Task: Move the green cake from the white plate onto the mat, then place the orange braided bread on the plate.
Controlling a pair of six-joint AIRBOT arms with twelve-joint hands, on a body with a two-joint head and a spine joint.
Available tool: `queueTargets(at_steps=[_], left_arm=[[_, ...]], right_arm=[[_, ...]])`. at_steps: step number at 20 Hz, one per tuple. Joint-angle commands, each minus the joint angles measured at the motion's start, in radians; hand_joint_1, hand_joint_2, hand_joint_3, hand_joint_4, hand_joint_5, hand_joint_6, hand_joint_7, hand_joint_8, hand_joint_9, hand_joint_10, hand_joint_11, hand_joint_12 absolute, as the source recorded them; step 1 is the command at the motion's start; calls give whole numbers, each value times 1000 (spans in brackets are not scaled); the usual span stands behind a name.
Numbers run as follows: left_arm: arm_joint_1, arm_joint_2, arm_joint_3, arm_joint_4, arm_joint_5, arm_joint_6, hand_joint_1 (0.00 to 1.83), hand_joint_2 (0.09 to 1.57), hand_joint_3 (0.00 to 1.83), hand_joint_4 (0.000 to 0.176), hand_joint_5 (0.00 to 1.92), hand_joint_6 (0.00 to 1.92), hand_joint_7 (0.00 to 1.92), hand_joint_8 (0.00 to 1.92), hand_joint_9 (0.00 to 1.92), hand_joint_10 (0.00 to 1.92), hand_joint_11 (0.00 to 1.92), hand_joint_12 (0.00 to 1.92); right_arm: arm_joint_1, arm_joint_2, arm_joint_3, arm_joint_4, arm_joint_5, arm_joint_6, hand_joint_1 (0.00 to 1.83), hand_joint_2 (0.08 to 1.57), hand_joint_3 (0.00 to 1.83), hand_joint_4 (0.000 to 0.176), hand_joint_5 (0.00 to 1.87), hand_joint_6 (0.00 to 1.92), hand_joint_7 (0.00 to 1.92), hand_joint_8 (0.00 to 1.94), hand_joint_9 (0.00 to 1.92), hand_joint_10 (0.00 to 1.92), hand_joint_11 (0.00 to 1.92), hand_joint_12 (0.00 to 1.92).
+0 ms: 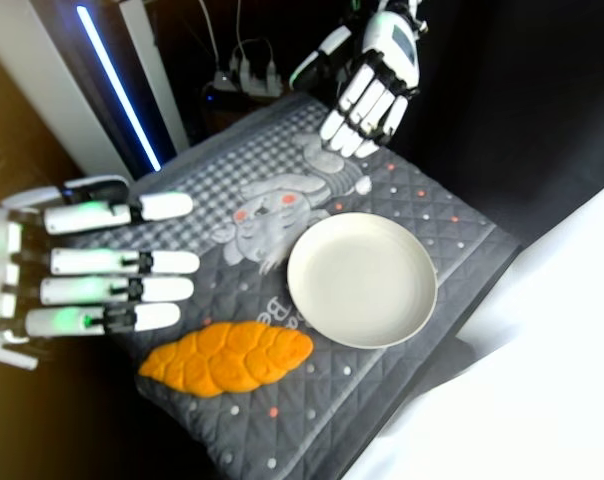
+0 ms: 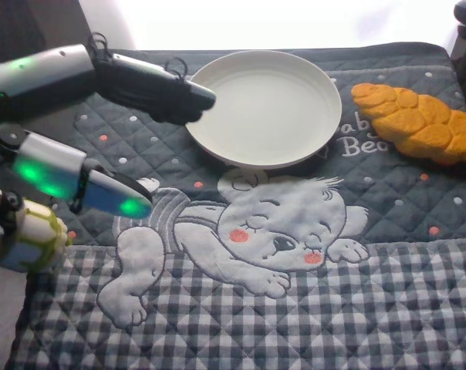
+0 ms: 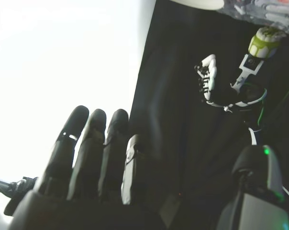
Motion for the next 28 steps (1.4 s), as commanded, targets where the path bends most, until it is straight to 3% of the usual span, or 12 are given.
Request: queueTargets(at_steps=[1,8,11,14,17,19,21,22,23,24,26,28], left_arm=[[-5,13,-4,-72,-114,-3,826,844,1,0,564,6,693,15,755,39,383,1118],[-6,4,-8,-144,-160,72,1037,757,0,0,550,0,709,7,856,52,388,1328],[-6,-9,-2,-150,-165,75,1018,782,5,0,560,4,744,13,869,64,378,1416],[-12,-9,7,-160,-176,76,1032,763,0,0,543,0,723,2,856,71,343,1460],[-34,-3,11,-186,-206,104,1007,816,12,17,506,0,688,0,770,37,260,1462],[-51,1,11,-191,-217,114,968,963,21,0,556,11,705,4,793,50,299,1447],[-66,9,8,-194,-225,130,934,911,3,0,510,0,667,0,769,48,231,1539],[-67,18,1,-208,-234,151,929,948,12,0,504,0,671,2,761,51,208,1561],[-67,24,-3,-215,-240,158,905,1024,17,0,507,1,676,3,755,60,215,1555],[-66,47,-17,-231,-255,177,904,1043,12,0,490,0,656,0,726,52,200,1524],[-15,105,-57,-294,-305,223,847,970,0,8,426,0,631,0,703,36,198,1368],[31,135,-77,-346,-354,257,841,908,0,12,411,0,615,0,696,22,195,1280]], right_arm=[[8,11,7,39,118,9,753,635,0,175,235,0,462,0,306,5,0,708],[9,10,17,40,95,9,814,725,10,137,217,1,398,0,237,2,0,434],[9,9,17,40,95,9,819,728,8,167,221,1,429,11,241,5,0,414],[9,10,22,40,95,9,852,722,3,174,245,8,435,10,253,9,0,413],[10,11,33,40,90,9,811,763,9,160,284,4,452,4,259,6,0,544],[11,12,39,40,78,9,873,778,8,159,294,2,444,0,238,0,0,520],[15,12,51,40,52,9,870,805,9,175,277,0,412,0,215,0,0,544],[26,12,61,40,24,9,879,825,10,162,265,0,397,0,206,1,0,575],[55,10,67,30,-3,9,892,834,7,158,262,0,394,0,196,3,0,611],[146,1,80,-47,-99,9,872,848,5,131,254,0,381,0,214,7,0,747],[266,-33,106,-141,-223,9,810,814,0,132,230,1,338,2,213,3,0,838],[316,-54,127,-188,-304,9,805,798,0,169,243,6,340,3,195,0,0,840]])
